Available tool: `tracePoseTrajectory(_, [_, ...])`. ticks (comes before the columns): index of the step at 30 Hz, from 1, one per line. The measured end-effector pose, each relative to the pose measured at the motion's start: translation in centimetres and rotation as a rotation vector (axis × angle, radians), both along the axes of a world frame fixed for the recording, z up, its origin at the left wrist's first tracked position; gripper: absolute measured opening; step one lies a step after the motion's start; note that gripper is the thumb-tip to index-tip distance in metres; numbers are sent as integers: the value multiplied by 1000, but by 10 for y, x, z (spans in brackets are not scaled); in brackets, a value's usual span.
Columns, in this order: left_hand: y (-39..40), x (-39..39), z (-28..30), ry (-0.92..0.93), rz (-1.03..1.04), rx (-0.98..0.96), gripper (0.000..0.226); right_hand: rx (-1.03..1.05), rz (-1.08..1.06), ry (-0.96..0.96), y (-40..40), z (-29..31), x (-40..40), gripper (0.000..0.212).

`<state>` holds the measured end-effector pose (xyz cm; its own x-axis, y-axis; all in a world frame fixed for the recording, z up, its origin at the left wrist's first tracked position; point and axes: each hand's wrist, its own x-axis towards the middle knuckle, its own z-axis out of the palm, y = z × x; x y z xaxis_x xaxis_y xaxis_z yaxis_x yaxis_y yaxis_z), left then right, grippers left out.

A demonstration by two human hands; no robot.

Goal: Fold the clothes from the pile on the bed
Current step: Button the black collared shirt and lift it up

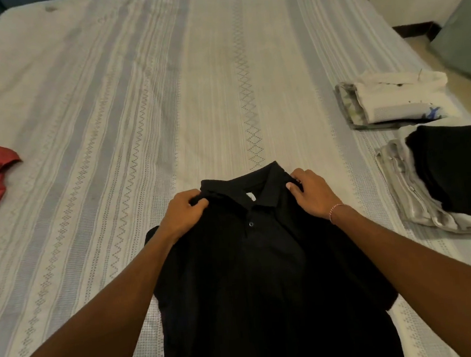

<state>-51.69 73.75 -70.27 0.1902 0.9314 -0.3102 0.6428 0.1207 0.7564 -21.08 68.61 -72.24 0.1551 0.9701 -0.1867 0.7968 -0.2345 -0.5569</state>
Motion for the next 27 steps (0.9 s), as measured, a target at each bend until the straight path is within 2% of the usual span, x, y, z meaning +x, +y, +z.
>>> tracePoseTrajectory(3, [4,-4,30,-109,86,26,10,63,-17,150,-11,22,-3,12])
tracePoseTrajectory(6, [4,-8,65,-108,47,59,9,185,3,160,-22,51,-4,16])
tracePoseTrajectory(12, [-6,-30,147,126,-276,262,10,280,-17,94,-50,130,7,19])
tracePoseTrajectory(14, [-10,-36,175,220,-350,336,2,300,-28,33,-59,158,11,19])
tracePoseTrajectory(17, [-22,-44,235,259,-350,416,18,361,-63,-21,-78,219,13,17])
tracePoseTrajectory(19, [-35,-45,275,240,-344,461,26,403,-83,10,-90,259,11,15])
tracePoseTrajectory(21, [-51,-45,316,220,-332,508,25,416,-89,35,-103,302,5,17])
tracePoseTrajectory(24, [-74,-45,364,159,-336,599,21,366,-41,-69,-114,358,-3,27])
tracePoseTrajectory(27, [-93,-51,410,277,-376,761,16,417,-20,-155,-130,412,-10,29])
